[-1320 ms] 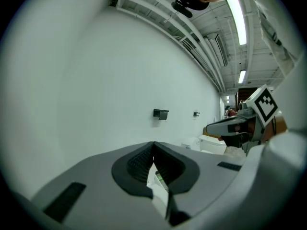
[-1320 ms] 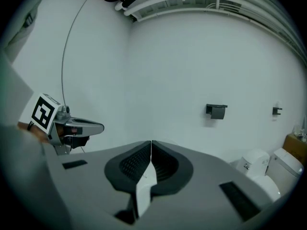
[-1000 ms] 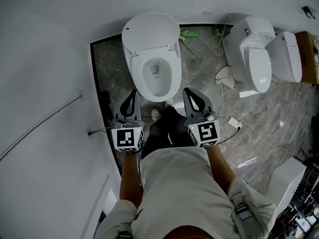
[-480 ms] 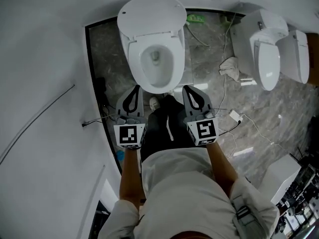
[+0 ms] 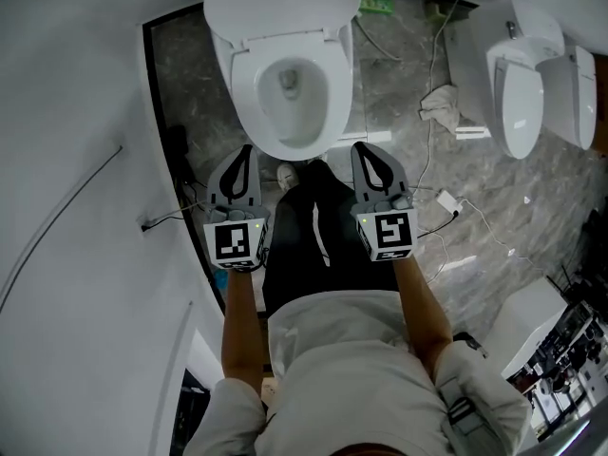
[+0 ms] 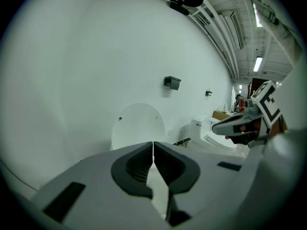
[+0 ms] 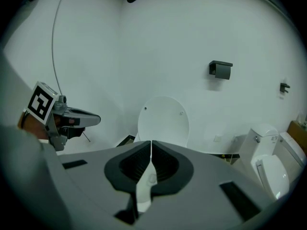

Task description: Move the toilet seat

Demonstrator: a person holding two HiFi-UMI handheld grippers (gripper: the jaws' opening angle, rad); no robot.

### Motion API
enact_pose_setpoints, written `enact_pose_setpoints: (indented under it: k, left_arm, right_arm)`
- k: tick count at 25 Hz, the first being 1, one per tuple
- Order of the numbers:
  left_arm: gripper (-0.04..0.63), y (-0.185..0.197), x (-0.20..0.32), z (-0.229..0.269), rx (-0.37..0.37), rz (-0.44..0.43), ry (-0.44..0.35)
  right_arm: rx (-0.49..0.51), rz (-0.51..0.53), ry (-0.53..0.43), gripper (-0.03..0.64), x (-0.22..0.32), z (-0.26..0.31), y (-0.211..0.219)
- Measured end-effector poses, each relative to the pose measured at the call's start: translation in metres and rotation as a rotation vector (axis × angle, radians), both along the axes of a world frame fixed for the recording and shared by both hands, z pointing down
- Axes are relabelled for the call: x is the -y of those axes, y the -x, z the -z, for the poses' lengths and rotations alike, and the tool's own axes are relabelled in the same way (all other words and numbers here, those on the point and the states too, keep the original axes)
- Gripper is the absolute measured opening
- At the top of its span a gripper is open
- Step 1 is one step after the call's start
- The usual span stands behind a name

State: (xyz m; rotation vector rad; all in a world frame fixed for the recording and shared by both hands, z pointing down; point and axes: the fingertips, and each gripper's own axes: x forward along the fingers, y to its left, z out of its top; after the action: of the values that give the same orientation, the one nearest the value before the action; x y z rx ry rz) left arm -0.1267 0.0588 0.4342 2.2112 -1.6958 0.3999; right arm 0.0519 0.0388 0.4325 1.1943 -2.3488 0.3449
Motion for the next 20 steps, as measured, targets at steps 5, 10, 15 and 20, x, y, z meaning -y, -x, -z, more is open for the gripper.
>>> enact_pose_setpoints:
  k: [5, 10, 15, 20]
  left_arm:
    - [0.025, 0.002, 0.0, -0.028, -0.017, 0.024, 0.025]
    - [0.025, -0.004, 0.002, -0.054, -0.024, 0.002, 0.039]
    - [0.025, -0.013, 0.003, -0.079, -0.024, -0.041, 0.06]
    - [0.025, -0.014, 0.003, -0.103, -0.025, -0.049, 0.085]
  right_arm:
    - [-0.016, -0.008, 0.014, 0.023, 0.001, -0.027, -0.002]
    - [-0.023, -0.03, 0.036, 0.023, 0.001, -0.052, -0.001]
    - [-0.032, -0.048, 0.058, 0.023, 0.0, -0.078, -0.002]
    - [-0.043, -0.083, 0.089, 0.023, 0.001, -0.105, -0.005]
